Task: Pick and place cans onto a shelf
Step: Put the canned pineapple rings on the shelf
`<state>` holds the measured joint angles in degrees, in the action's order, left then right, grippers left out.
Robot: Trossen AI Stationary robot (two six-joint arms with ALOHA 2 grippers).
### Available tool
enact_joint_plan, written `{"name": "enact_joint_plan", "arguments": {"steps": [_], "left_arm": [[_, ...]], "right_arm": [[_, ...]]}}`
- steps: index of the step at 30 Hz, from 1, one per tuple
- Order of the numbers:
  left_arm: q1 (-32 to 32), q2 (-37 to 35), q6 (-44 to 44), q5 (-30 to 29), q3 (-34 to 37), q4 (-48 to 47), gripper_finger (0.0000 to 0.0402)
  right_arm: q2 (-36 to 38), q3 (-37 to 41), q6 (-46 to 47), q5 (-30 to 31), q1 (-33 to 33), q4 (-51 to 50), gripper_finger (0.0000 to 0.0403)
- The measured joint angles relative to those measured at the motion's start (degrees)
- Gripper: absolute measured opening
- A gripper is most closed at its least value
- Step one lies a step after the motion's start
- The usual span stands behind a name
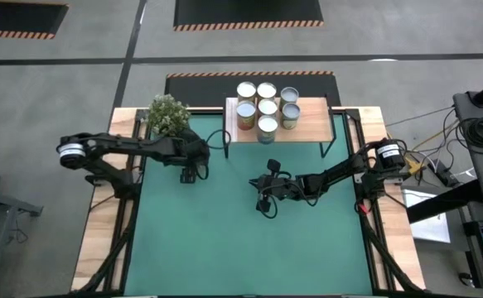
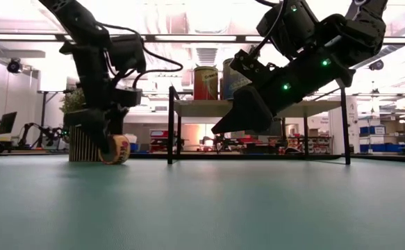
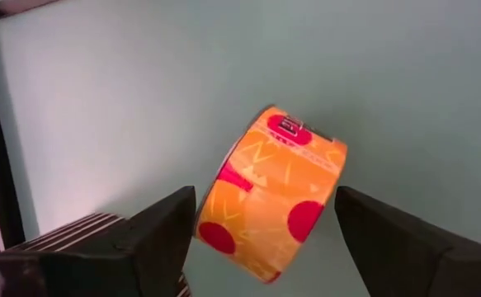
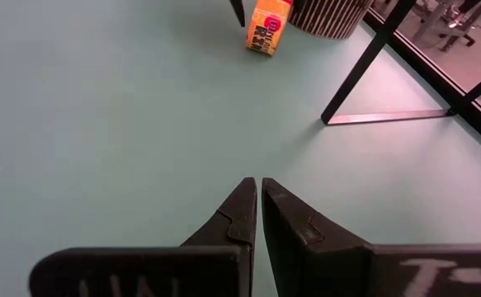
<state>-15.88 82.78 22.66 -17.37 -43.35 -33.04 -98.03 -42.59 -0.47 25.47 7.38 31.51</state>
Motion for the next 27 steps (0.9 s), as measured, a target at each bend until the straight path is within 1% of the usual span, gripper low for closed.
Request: {"name": "enact_joint_plan", "arguments": {"steps": [3,6,9,14,16,20,24,27], "left_arm": [[0.0,0.5,0.3,0.0,0.0,0.0,0.0262],[0.0,0.3,0.2,-0.7,0.0,0.0,0.024],[0.1,-0.3,-0.6,-2.7,0.0,0.0,0.0208],[0.6,-1.1,-1.3,-2.9,0.0,0.0,0.0143],[0.9,-1.4,-2.1,-2.8,0.0,0.0,0.0125],[1.9,-3.1,-4.4,-2.8,-0.1,-0.1,0.0123],[4.0,-5.1,-7.0,-2.7,-1.6,-0.9,0.0154],[6.9,-7.1,-8.0,-2.6,-3.1,-1.4,0.0162]], "right_arm": [[0.0,0.0,0.0,0.0,0.0,0.0,0.0013],[0.0,0.1,0.0,0.0,0.0,0.0,0.0013],[0.0,0.1,0.0,0.0,0.0,0.0,0.0013],[0.0,0.1,0.0,0.0,0.0,0.0,0.0013],[0.0,0.1,0.1,0.0,0.0,0.0,0.0013],[0.0,0.1,0.5,0.0,0.0,0.0,0.0013],[0.0,0.0,0.5,-0.1,0.2,0.0,0.0013],[0.1,-0.6,0.4,-0.2,0.6,0.1,0.0013]]}}
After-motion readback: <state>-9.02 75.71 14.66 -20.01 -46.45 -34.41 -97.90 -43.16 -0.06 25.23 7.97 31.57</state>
